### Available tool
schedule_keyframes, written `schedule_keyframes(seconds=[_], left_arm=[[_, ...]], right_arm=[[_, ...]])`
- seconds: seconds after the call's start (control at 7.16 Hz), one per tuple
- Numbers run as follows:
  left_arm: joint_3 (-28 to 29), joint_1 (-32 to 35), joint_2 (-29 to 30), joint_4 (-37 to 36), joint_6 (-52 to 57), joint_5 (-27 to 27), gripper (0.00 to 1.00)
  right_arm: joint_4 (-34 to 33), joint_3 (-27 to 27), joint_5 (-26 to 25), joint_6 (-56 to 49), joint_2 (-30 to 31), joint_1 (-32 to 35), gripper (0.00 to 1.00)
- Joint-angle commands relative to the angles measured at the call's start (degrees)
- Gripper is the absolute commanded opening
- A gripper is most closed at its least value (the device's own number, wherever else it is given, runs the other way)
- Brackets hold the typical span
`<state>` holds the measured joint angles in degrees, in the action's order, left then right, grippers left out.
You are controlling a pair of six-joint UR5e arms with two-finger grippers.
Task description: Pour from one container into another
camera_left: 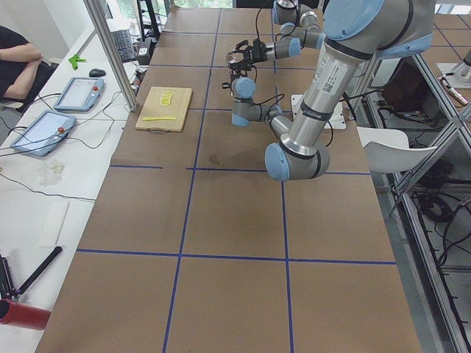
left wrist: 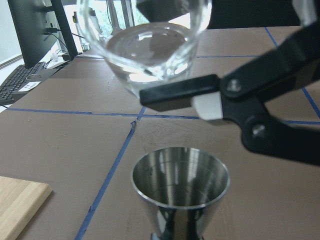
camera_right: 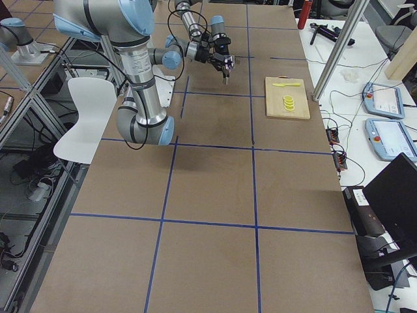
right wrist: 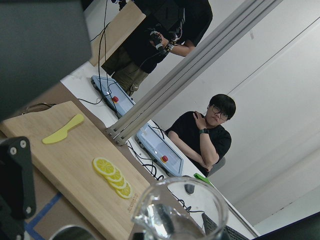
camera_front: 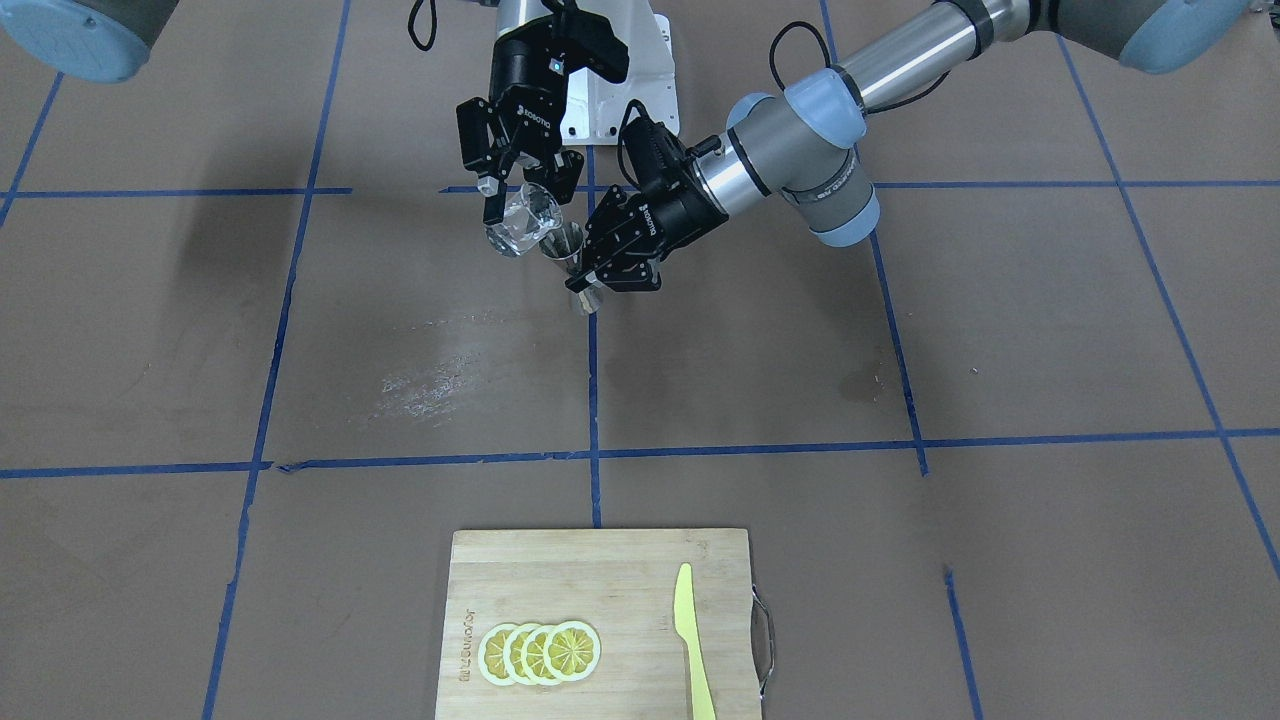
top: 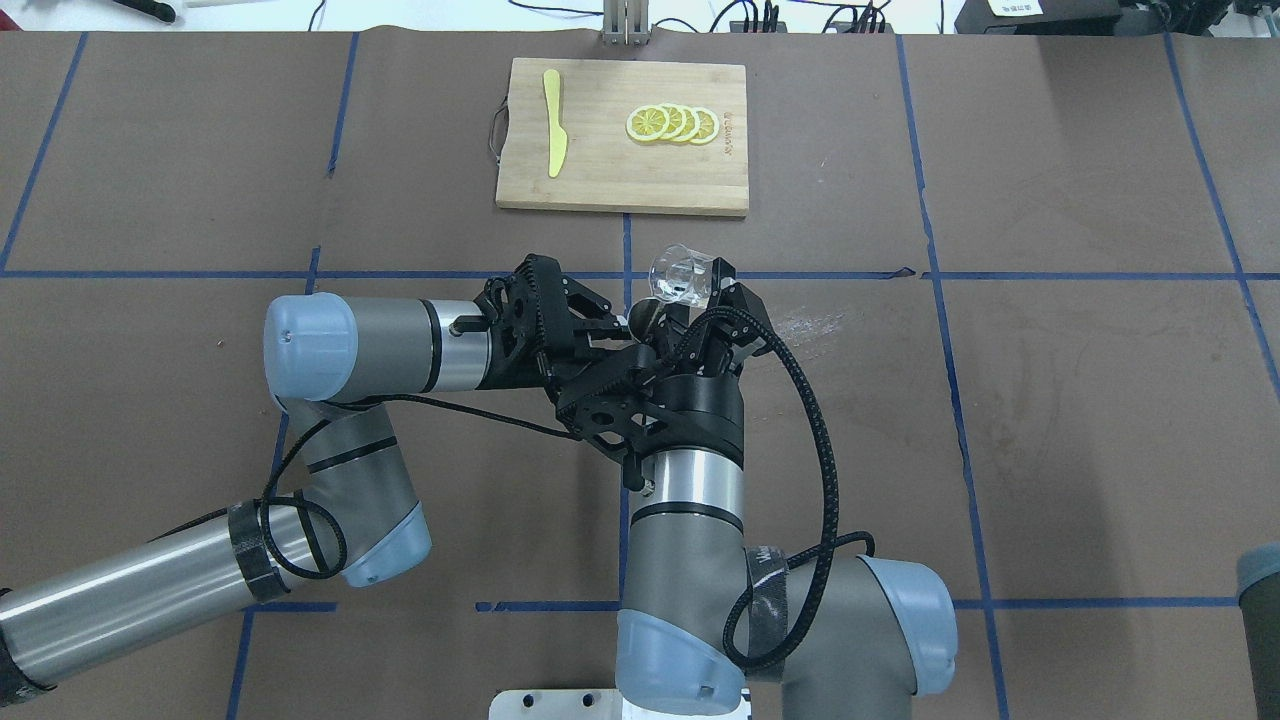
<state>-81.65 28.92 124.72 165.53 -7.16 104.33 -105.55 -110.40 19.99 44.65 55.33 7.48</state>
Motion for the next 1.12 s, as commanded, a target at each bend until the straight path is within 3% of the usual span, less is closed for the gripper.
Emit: schedule_keyframes(seconds=[0.0,0.98], left_arm=[[0.0,0.0,0.0,0.1,0.0,0.0,0.00],[-0.1,0.0,0.0,0.1,0.0,0.0,0.00]], right_arm=[[-3.6,-0.1,-1.3,-2.5,-0.2,0.0,0.00],[-6.5,-0.1,-2.6,-10.0,-1.0,0.0,0.00]])
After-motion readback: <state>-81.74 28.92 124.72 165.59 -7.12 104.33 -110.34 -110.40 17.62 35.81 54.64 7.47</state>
